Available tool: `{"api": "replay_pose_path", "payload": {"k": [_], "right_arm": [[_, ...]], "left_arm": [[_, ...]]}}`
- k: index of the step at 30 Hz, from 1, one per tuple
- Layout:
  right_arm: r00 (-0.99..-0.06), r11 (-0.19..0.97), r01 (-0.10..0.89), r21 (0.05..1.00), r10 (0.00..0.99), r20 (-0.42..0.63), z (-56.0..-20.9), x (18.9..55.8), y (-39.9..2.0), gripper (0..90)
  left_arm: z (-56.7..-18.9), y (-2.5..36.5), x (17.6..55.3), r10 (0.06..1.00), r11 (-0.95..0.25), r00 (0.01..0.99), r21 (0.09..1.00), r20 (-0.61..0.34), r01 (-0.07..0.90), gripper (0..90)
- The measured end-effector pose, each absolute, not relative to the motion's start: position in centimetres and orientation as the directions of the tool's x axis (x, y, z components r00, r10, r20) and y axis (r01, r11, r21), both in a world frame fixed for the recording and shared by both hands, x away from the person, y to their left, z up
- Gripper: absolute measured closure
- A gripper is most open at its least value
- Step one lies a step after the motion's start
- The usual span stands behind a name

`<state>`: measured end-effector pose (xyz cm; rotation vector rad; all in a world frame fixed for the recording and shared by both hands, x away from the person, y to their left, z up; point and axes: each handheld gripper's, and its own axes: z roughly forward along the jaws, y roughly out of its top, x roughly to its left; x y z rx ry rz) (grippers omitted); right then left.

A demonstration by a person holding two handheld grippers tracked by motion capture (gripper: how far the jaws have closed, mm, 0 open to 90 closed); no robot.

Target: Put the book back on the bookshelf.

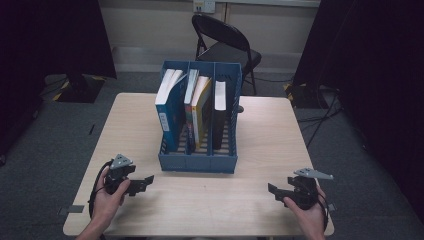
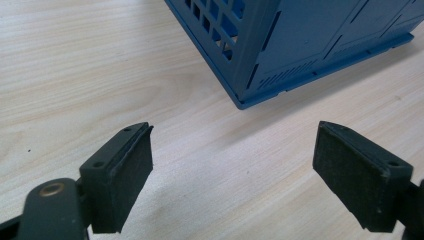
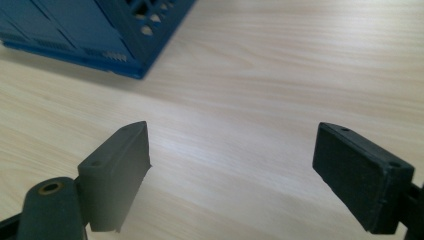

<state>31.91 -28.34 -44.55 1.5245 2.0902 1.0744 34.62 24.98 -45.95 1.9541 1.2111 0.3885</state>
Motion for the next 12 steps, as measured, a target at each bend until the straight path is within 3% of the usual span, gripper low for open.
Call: {"api": "replay_pose_path", "payload": {"k": [5, 12], "right_arm": [[-0.335, 0.166, 0.675, 0.719, 0.937, 0.099, -45.6, 31.8, -28.6, 15.2], [-0.318, 0.149, 0.696, 0.702, 0.941, 0.115, -46.2, 32.1, -28.9, 14.8]], "left_arm": [[-46.1, 24.8, 34.6, 0.851, -0.244, 0.507, 0.751, -0.138, 0.614, 15.9], [-46.1, 24.8, 34.8, 0.853, -0.235, 0.501, 0.751, -0.145, 0.617, 15.9]]}}
